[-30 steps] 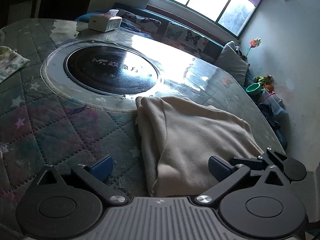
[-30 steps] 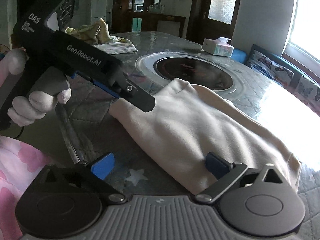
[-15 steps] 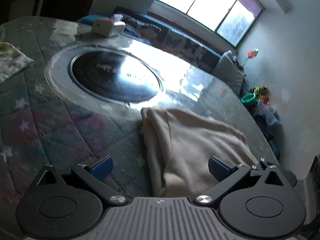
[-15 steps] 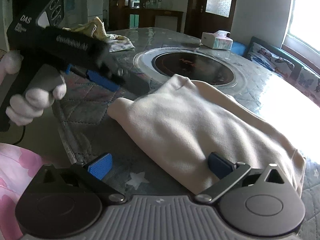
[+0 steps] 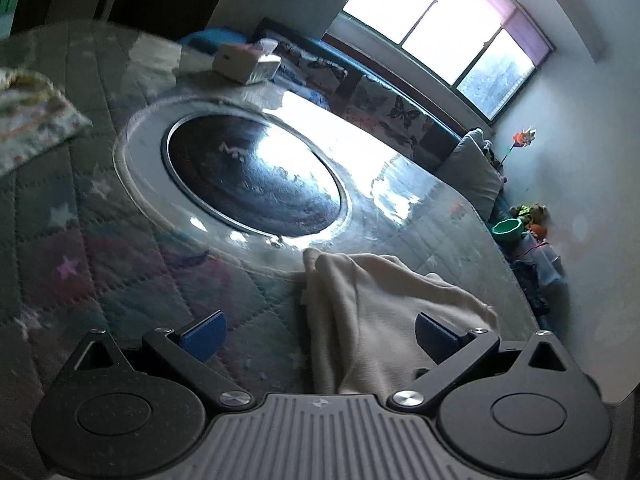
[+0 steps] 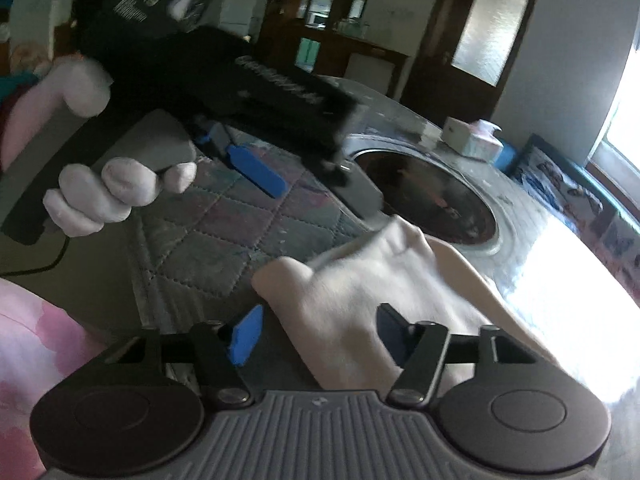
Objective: Fold clothes
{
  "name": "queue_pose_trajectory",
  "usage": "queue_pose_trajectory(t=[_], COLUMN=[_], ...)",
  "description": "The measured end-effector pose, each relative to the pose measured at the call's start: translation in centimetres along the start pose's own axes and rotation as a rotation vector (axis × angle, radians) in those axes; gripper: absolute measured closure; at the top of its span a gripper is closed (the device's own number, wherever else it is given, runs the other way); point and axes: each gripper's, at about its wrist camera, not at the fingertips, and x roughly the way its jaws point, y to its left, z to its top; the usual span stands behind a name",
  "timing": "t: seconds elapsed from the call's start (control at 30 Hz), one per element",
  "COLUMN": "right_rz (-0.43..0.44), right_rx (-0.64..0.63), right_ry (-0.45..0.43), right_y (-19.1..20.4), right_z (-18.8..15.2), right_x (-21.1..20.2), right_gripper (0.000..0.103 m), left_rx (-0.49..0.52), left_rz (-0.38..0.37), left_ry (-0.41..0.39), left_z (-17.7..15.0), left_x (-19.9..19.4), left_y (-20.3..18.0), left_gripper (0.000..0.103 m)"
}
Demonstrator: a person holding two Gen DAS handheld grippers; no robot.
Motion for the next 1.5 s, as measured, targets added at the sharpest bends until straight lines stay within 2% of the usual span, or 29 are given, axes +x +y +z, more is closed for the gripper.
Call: queue_pose_trajectory(t=[0.03,0.1,0.17,0.23,0.3,0.33,0.4,0.53,0.63,0.83,0.9,0.93,1.0,1.03,1.1,1.17,1.3,1.37,1.5], right_rz=[-0.002,-0.005,-0.010,-0.017,-0.021,-0.017,-0.003,0.041,0.065,0.089,0.096,0.102,0.116,0.122,0.125,0.125,0.102,0.065,-0.067], right_rx=[-0.021,-0.052,-0.071,-0.088,-0.091,-0.081,-0.044,0.110,0.205,0.284,0.289,0.292,0.296,0.298,0.292,0.302,0.345,0.386,0.465], right_ry=[0.003,0.006,0.009,0.011,0.009,0.004,-0.015,-0.056,-0.088,-0.124,-0.130,-0.133,-0.140,-0.143,-0.139,-0.132,-0.135,-0.132,-0.118], right_y=[0.3,0.7,1.0,1.3,1.4,1.3,0.7,-1.9,-3.7,-5.6,-5.7,-5.6,-5.5,-5.4,-5.2,-5.3,-6.6,-7.9,-11.1], right_z=[0.2,0.5,0.7,0.7,0.8,0.8,0.8,1.1,1.3,1.2,1.0,0.9,0.7,0.7,0.5,0.2,-0.9,-1.8,-4.1], right_x=[0.2,0.6,0.9,1.1,1.2,1.2,0.8,-0.4,-1.4,-2.4,-2.5,-2.5,-2.3,-2.3,-2.0,-2.0,-2.7,-3.2,-4.1], right_gripper=[0.049,0.049,0.055,0.066,0.073,0.080,0.087,0.093,0.094,0.095,0.095,0.095,0.095,0.095,0.095,0.093,0.085,0.085,0.079], left_rx=[-0.020,-0.049,-0.062,-0.071,-0.090,-0.104,-0.132,-0.207,-0.277,-0.396,-0.423,-0.435,-0.455,-0.456,-0.458,-0.448,-0.428,-0.402,-0.351], left_rz=[-0.007,-0.016,-0.009,-0.003,-0.003,-0.007,-0.013,-0.032,-0.066,-0.138,-0.155,-0.162,-0.171,-0.170,-0.169,-0.165,-0.161,-0.154,-0.138], left_ry=[0.009,0.023,0.030,0.034,0.042,0.046,0.054,0.068,0.084,0.121,0.137,0.143,0.156,0.161,0.171,0.172,0.170,0.163,0.151], left_z=[0.0,0.1,0.1,0.1,0.1,0.1,0.1,0.1,0.1,0.2,0.1,0.1,0.1,0.0,-0.1,-0.1,0.2,0.1,-0.1], left_x=[0.1,0.5,0.7,0.9,1.2,1.2,1.4,1.7,2.1,3.8,4.6,4.9,5.6,5.8,6.3,6.4,6.5,6.5,6.5], left_y=[0.1,0.1,0.0,-0.1,-0.1,-0.1,0.0,0.3,0.4,0.2,0.1,0.2,0.4,0.5,0.7,0.9,1.2,0.7,-0.2], left_gripper=[0.001,0.001,0.001,0.001,0.001,0.001,0.001,0.002,0.007,0.015,0.029,0.032,0.050,0.055,0.072,0.078,0.080,0.080,0.080])
